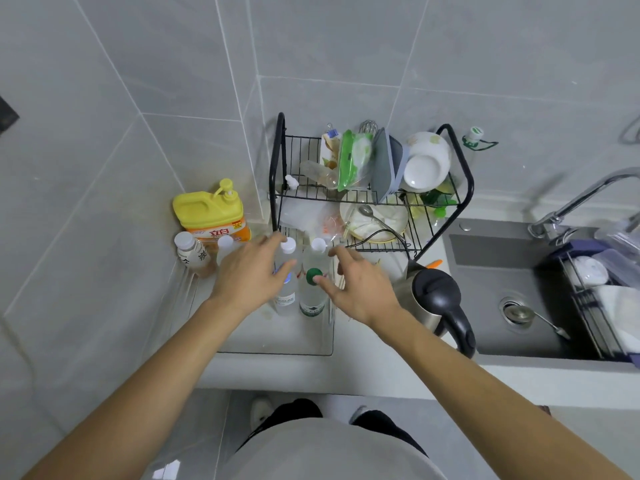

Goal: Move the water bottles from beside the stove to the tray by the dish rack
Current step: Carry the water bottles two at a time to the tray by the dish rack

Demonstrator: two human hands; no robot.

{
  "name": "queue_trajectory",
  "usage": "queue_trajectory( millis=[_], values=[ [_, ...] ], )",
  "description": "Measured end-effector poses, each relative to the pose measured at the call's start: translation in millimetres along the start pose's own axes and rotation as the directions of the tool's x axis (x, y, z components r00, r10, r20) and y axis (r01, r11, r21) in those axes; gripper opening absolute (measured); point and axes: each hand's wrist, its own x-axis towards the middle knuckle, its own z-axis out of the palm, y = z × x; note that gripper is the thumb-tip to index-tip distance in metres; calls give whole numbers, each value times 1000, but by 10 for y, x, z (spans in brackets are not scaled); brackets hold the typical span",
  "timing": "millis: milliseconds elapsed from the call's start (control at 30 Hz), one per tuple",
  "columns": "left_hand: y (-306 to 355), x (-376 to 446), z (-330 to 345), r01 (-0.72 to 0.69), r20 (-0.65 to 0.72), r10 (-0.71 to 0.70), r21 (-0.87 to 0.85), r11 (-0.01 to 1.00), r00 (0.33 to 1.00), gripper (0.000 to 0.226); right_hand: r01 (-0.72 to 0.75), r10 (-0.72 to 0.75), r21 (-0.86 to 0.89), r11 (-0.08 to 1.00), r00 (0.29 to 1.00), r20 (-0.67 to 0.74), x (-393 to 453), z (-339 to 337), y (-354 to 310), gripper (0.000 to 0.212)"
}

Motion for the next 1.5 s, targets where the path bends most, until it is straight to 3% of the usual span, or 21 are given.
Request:
queue_trajectory(
  millis=[167, 367, 567, 733, 900, 1200, 1500],
  values=[
    [551, 111, -239, -199, -201, 199, 21, 980, 959, 44, -21, 1, -69, 997, 959, -283, -243, -517, 4, 47],
    [1485, 340, -204, -505, -126, 501, 5, 863, 856, 68, -321, 270, -34, 946, 845, -462, -958, -1110, 338, 73],
    [2844, 29, 111, -764, 6, 766, -59, 642, 643, 74, -610, 528, 80, 788, 604, -597, -2345, -1462, 847, 75],
    [4118, -684, 463, -905, 34, 916, -141, 401, 400, 73, -771, 672, 226, 595, 323, -666, -3708, -1627, 1270, 74],
    [5419, -1628, 950, -966, 57, 982, -180, 188, 180, 73, -852, 731, 348, 392, 58, -680, -5183, -1684, 1657, 74],
    [7283, -3563, 1623, -945, 64, 990, -312, -100, -126, 74, -857, 722, 506, 98, -288, -629, -7630, -1818, 2063, 75],
    [9071, -4770, 2328, -870, 11, 948, -402, -287, -318, 74, -797, 636, 595, -102, -512, -578, -9254, -2026, 2785, 75]
  ],
)
